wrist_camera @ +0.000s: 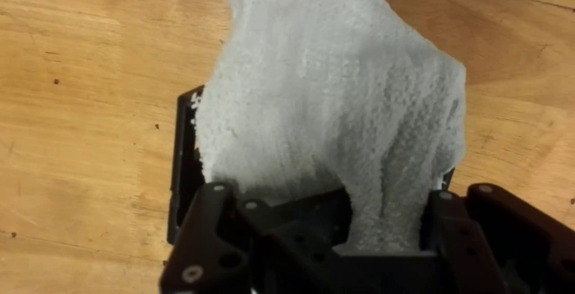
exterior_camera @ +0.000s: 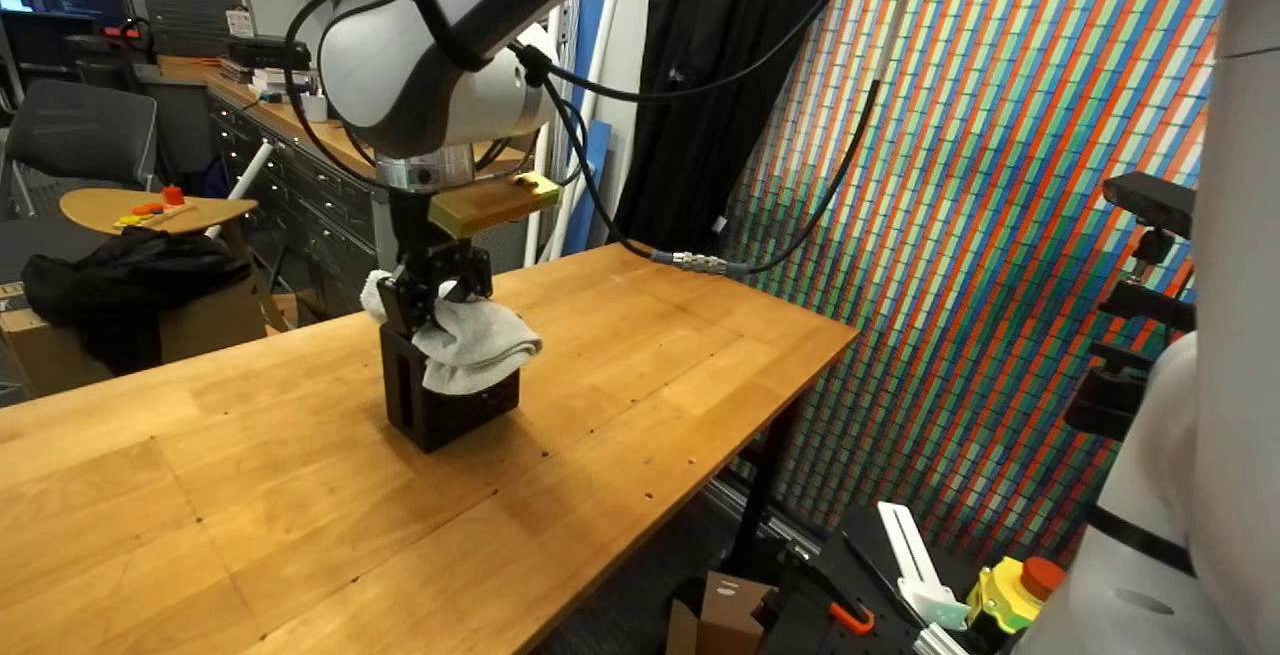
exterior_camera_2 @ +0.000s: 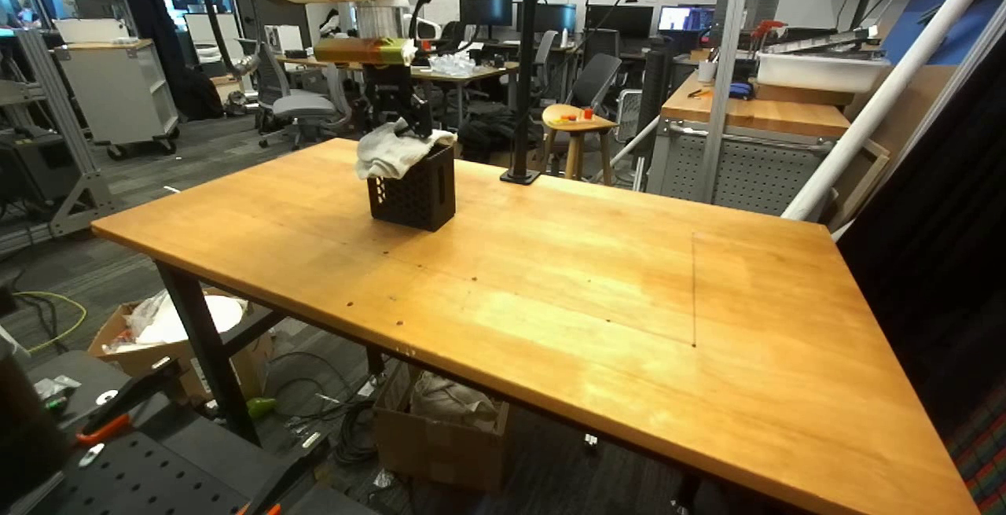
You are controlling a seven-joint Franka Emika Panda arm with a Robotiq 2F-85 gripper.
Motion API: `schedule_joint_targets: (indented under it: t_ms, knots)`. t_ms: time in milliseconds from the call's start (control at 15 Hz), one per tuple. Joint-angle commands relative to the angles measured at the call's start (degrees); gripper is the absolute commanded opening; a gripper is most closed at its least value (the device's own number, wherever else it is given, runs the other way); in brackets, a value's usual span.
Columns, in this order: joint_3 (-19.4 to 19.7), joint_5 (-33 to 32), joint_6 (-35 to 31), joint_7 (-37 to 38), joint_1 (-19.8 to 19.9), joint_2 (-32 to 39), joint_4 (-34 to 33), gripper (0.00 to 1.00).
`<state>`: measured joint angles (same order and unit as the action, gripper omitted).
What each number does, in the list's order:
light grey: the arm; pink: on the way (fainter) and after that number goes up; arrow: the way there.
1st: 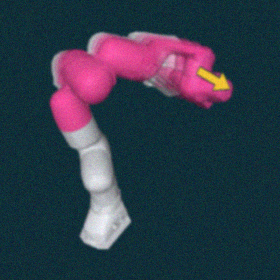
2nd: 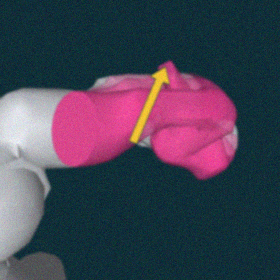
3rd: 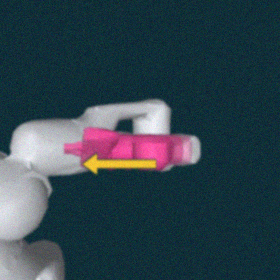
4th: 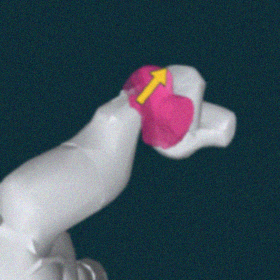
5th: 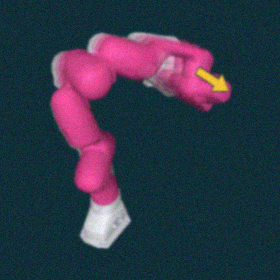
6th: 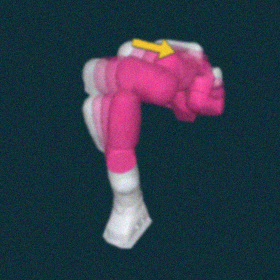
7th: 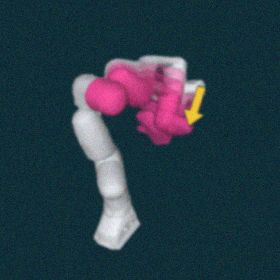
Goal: Put the white towel inside the black basket
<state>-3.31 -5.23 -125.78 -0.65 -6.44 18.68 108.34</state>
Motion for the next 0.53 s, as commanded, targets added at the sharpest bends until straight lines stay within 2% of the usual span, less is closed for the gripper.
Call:
schedule_joint_targets:
  t_ms: [0, 467]
  knots:
    - [-1.4, 4.2, -2.6, -4.1, 1.8, 1.4, 0.2, 0.01]
    - [-2.1, 9.9, -6.0, -8.4, 3.9, 2.3, 3.8, 0.01]
